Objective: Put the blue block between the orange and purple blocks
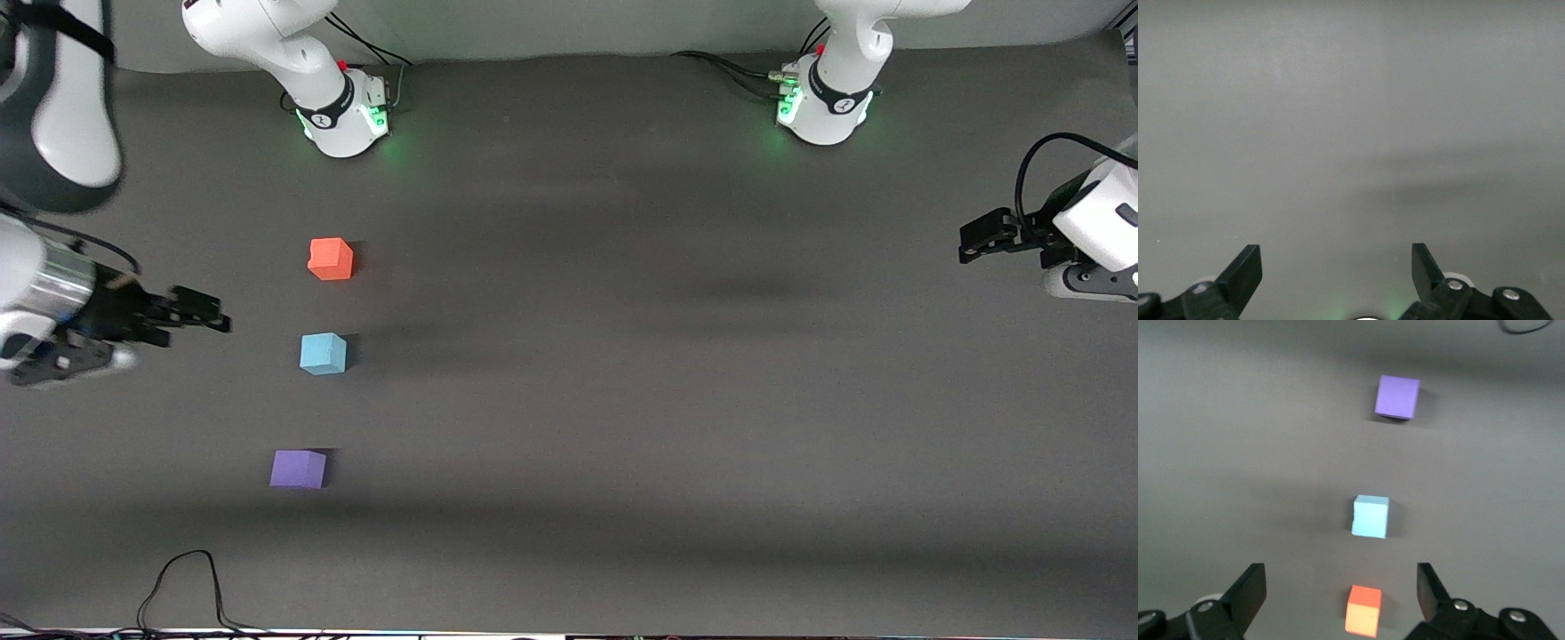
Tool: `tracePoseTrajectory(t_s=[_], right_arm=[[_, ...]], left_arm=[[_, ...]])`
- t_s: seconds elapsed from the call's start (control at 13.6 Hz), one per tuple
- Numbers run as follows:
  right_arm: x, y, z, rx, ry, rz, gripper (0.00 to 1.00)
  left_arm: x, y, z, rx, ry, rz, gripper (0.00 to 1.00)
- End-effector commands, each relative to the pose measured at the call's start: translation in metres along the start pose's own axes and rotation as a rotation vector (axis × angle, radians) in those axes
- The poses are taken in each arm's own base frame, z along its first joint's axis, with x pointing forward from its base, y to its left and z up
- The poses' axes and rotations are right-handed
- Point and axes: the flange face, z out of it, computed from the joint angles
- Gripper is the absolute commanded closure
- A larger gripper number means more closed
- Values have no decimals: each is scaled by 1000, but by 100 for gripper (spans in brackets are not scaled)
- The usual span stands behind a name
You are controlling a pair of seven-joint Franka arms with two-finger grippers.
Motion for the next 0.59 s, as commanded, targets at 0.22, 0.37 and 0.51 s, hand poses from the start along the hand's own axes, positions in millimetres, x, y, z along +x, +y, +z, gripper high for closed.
tracePoseTrajectory(t_s=[0.22, 0.37, 0.51], right_arm=[[-52, -12, -51, -67, 9, 54, 0], [-61, -21, -49, -105, 2, 61, 0], [-80, -17, -35, -114, 34, 74, 0]], left_arm=[[-3, 0, -6, 11, 21, 14, 0], [-3, 0, -6, 11, 19, 13, 0], [-3, 0, -5, 11, 17, 14, 0]])
